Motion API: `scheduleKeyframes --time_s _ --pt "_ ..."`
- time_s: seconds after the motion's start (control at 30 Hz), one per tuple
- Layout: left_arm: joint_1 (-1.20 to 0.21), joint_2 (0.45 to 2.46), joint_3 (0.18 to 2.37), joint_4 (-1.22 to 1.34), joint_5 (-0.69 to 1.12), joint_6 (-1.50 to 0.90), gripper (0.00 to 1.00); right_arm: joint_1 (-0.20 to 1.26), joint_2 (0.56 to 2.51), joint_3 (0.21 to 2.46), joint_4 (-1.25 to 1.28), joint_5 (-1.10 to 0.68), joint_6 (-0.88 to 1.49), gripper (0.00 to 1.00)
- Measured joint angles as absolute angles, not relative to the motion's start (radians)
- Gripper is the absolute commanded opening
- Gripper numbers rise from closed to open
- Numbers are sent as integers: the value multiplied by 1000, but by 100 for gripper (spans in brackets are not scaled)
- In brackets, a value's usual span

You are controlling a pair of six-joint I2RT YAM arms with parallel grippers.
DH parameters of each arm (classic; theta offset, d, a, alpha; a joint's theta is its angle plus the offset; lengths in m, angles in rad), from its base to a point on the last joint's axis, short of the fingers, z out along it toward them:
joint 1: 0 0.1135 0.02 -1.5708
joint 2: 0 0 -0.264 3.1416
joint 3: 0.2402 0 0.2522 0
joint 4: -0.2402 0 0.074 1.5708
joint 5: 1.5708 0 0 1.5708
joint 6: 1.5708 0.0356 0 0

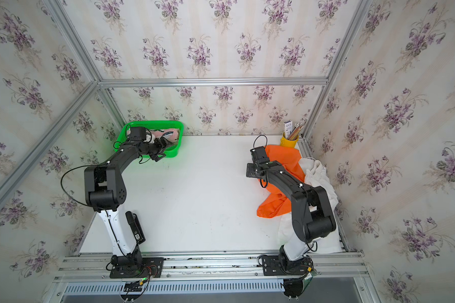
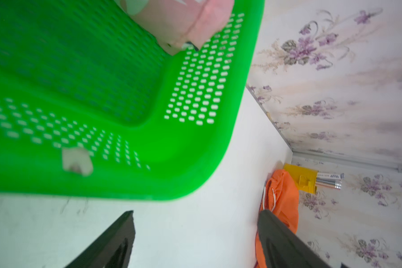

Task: Roll up the shorts
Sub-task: Adjust the bin at the corner of the board, then move the shorts from the center of the board.

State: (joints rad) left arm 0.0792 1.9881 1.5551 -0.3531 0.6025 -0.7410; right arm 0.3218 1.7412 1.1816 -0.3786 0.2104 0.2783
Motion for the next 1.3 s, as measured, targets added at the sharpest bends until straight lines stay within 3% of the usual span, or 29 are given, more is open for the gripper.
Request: scheduleKeyframes --time_s 0.1,0.2,0.27,0.33,0.37,0.63,0.87,0.9,1.0,1.03,1.1,1.3 --pt "47 1882 1444 -370 601 -712 87 313 1856 1254 -379 249 248 72" --pt "2 1769 1338 -382 593 -689 87 307 1928 1292 -384 271 231 58" --pt "-28 1699 1277 -385 586 -682 87 307 1948 1297 -390 276 223 40" --pt "-60 1641 1224 -385 583 -680 87 307 1956 1302 -400 275 208 10" --pt "-68 1621 1205 -385 583 -680 87 307 1957 1306 -405 273 208 0" --pt "-83 1477 1161 -410 548 -676 88 361 1789 1362 -487 201 189 0" --pt "-85 1393 1171 -496 476 -639 89 697 1739 1401 -517 33 236 0" --pt "-85 1388 1168 -506 469 -634 89 747 1742 1394 -517 -9 238 6" --pt "-85 1381 1139 -545 445 -615 89 869 1727 1330 -496 -199 267 42" --pt "-85 1377 1127 -565 439 -608 89 890 1707 1299 -498 -248 268 48" --pt "-85 1367 1109 -599 419 -596 89 902 1641 1240 -498 -292 297 56" --pt "-86 1356 1039 -692 363 -560 85 894 1564 1179 -494 -218 400 60"
